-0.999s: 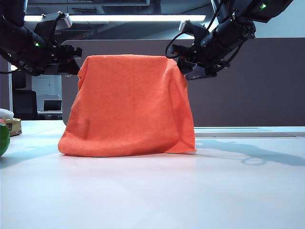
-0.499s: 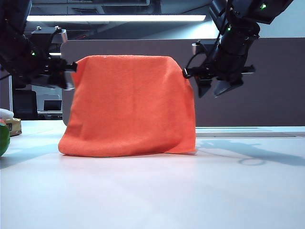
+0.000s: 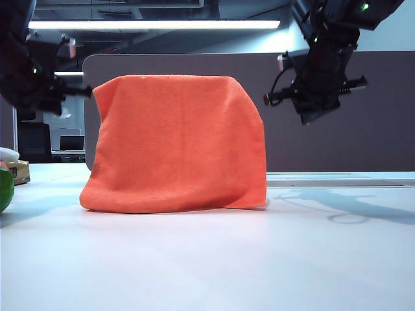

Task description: Pick up the cloth from the table and use it to cover the mirror.

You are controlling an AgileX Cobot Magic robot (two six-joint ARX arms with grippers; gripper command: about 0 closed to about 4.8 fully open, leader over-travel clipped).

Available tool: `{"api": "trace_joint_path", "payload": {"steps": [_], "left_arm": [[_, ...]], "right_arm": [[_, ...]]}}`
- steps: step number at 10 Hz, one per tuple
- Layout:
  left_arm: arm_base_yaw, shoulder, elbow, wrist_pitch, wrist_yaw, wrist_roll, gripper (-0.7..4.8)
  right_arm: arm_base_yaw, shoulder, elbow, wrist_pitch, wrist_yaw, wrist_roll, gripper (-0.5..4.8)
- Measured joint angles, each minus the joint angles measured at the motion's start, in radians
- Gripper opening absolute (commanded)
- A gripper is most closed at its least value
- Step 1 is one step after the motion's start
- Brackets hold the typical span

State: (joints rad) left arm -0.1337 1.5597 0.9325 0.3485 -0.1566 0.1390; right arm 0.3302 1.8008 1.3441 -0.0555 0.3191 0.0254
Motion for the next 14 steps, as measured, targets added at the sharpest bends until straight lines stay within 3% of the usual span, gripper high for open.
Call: {"api": "trace_joint_path", "payload": {"steps": [6,11,13,14], "left_arm": [[-0.001,-0.140,0.000,0.041,0.052,0.006,-0.06],[-0.001,-0.256,0.000,-0.015,0.129,0.005,-0.06],[0.000,-0.293,0.000,-0.034,0.131,0.005,-0.06],[0.000,-0.385,-0.029,-0.063,0.196,-0.008,-0.06]], "right_arm": [[0.001,-0.129,0.000,0.039,-0.037,0.000,-0.05],[0.001,-0.261,-0.012,0.013,-0.137,-0.046,-0.05],[0.001,-0.328,-0.047,0.013,-0.139,-0.058,-0.05],[0.000,-0.504,-0.213,0.038,-0.139,-0.061,-0.05]]}}
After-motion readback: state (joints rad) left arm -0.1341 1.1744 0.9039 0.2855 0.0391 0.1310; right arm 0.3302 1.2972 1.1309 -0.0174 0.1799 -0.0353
